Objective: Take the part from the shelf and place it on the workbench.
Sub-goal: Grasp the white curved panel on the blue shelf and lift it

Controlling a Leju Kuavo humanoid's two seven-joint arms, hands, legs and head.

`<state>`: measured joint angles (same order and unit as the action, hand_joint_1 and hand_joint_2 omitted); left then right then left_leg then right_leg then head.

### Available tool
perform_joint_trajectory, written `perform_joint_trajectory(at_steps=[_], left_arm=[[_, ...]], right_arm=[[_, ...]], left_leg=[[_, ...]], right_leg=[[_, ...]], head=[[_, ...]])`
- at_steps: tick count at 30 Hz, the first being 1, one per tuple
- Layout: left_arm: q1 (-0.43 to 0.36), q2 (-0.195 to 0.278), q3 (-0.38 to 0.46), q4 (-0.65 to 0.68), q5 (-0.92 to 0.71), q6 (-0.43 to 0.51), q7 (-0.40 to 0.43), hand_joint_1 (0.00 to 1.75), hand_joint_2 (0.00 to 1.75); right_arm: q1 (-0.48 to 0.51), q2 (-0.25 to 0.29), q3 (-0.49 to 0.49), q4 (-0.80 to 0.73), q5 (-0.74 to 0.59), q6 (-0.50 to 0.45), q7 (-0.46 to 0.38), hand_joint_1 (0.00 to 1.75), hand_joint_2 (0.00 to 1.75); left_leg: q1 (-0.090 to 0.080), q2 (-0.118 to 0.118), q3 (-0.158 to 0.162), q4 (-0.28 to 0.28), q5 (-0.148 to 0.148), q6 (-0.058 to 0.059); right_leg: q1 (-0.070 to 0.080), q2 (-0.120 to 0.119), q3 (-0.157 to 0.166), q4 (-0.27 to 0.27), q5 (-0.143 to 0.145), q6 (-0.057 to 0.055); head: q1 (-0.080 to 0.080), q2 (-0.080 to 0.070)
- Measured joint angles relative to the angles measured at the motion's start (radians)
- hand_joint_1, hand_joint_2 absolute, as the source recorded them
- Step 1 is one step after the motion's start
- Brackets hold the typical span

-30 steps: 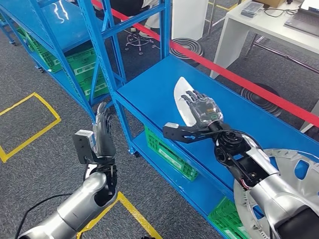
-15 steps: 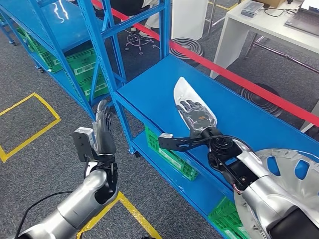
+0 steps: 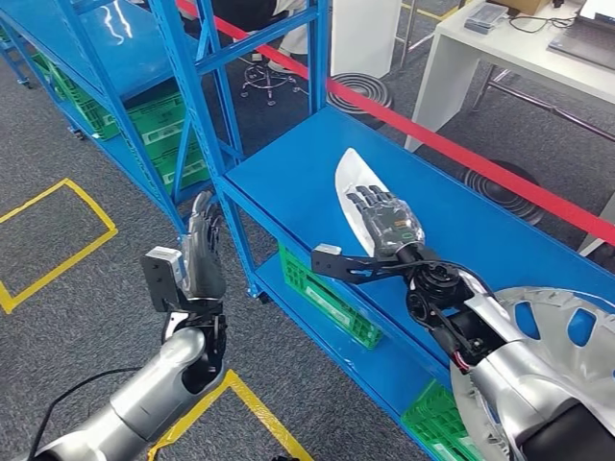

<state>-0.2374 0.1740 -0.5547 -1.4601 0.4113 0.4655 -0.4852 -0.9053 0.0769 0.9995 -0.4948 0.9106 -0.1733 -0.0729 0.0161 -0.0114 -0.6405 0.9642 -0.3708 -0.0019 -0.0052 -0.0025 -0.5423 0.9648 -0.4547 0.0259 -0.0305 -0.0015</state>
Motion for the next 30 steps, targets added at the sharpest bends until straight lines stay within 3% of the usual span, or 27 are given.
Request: perform_joint_trajectory(at_steps=[12,24,30], left_arm=[[-0.01,0.005,0.0,-0.033,-0.054,-0.044,0.094,0.0,0.0],[-0.001,0.004,0.002,-0.046,0.013,-0.013,0.004,0.0,0.0],[-0.004,0.002,0.002,-0.045,0.022,-0.018,-0.002,0.0,0.0]], right_arm=[[0.043,0.0,0.004,0.001,0.02,0.029,0.014,0.0,1.75],[0.048,-0.012,0.012,0.021,0.054,0.087,0.006,0.0,1.75],[0.05,-0.018,0.023,0.029,0.059,0.094,0.011,0.0,1.75]], left_leg=[[0.0,0.0,0.0,0.0,0.0,0.0],[0.0,0.0,0.0,0.0,0.0,0.0],[0.0,0.0,0.0,0.0,0.0,0.0]], right_leg=[[0.0,0.0,0.0,0.0,0.0,0.0],[0.0,0.0,0.0,0.0,0.0,0.0],[0.0,0.0,0.0,0.0,0.0,0.0]], head=[[0.0,0.0],[0.0,0.0],[0.0,0.0]])
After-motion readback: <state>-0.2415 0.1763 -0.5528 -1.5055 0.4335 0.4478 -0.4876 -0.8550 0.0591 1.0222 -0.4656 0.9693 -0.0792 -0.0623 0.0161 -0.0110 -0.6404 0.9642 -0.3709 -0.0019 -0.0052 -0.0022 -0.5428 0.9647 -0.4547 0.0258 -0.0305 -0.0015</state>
